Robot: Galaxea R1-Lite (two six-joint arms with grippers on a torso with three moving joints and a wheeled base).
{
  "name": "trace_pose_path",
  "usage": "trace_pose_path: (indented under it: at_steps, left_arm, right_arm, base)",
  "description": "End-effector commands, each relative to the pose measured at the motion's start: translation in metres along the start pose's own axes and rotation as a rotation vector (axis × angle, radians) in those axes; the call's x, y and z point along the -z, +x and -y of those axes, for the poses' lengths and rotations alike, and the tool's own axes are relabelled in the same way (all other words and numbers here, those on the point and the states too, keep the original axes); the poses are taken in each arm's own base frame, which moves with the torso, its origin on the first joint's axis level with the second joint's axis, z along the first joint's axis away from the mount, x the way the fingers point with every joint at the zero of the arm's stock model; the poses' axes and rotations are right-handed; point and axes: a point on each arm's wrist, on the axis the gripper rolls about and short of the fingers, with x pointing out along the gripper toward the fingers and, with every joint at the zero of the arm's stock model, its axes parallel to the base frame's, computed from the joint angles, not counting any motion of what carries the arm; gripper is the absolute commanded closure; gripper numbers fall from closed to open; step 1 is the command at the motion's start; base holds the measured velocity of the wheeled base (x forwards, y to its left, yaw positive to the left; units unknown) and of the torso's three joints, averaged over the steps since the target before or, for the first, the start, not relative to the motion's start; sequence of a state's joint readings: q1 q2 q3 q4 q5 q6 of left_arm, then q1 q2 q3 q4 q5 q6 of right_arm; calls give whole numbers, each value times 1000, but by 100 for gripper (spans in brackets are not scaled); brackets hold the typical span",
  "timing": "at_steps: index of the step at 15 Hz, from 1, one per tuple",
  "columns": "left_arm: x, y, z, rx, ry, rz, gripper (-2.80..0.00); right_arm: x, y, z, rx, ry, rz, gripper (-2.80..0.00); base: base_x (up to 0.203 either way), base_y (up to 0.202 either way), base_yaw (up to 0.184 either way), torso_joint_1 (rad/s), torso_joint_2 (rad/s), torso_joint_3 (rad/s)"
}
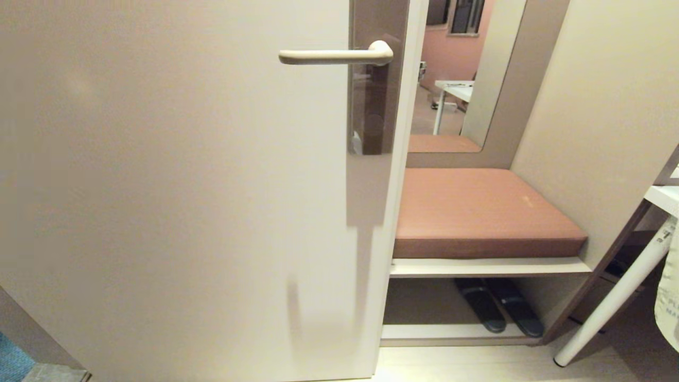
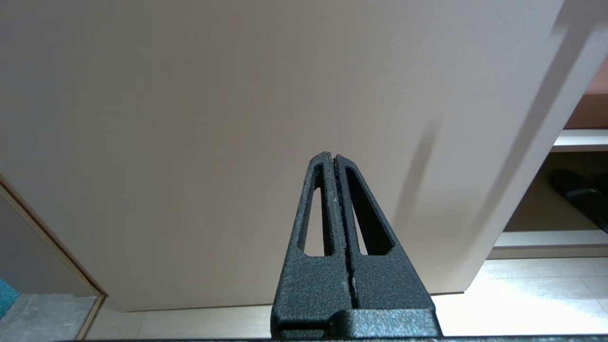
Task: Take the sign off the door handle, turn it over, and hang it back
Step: Hand it to the other hand
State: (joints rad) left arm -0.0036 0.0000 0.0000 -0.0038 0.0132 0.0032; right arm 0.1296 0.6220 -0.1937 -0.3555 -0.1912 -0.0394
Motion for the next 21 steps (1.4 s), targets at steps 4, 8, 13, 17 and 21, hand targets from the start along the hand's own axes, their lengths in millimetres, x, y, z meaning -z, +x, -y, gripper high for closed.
trace_pose_path:
  at_steps: [4, 8, 13, 17, 21]
  left_arm:
    - [0, 0, 0, 0, 1, -1, 0]
    - [0, 0, 0, 0, 1, -1, 0]
    - [0, 0, 0, 0, 0, -1, 0]
    - [0, 0, 0, -1, 0, -1, 0]
    - [0, 0, 0, 0, 1, -1, 0]
  right_arm:
    - [50, -30, 3, -37, 7, 51, 0]
    - [69, -45, 1, -134, 0, 22, 0]
    - [92, -63, 1, -93, -7, 67, 0]
    - [93, -65, 1, -89, 33, 75, 0]
    - [93, -65, 1, -90, 35, 75, 0]
  base:
    - [0, 0, 0, 0, 0, 0]
    - [0, 0, 0, 0, 0, 0]
    - [0, 0, 0, 0, 0, 0]
    - [0, 0, 0, 0, 0, 0]
    - [0, 0, 0, 0, 0, 0]
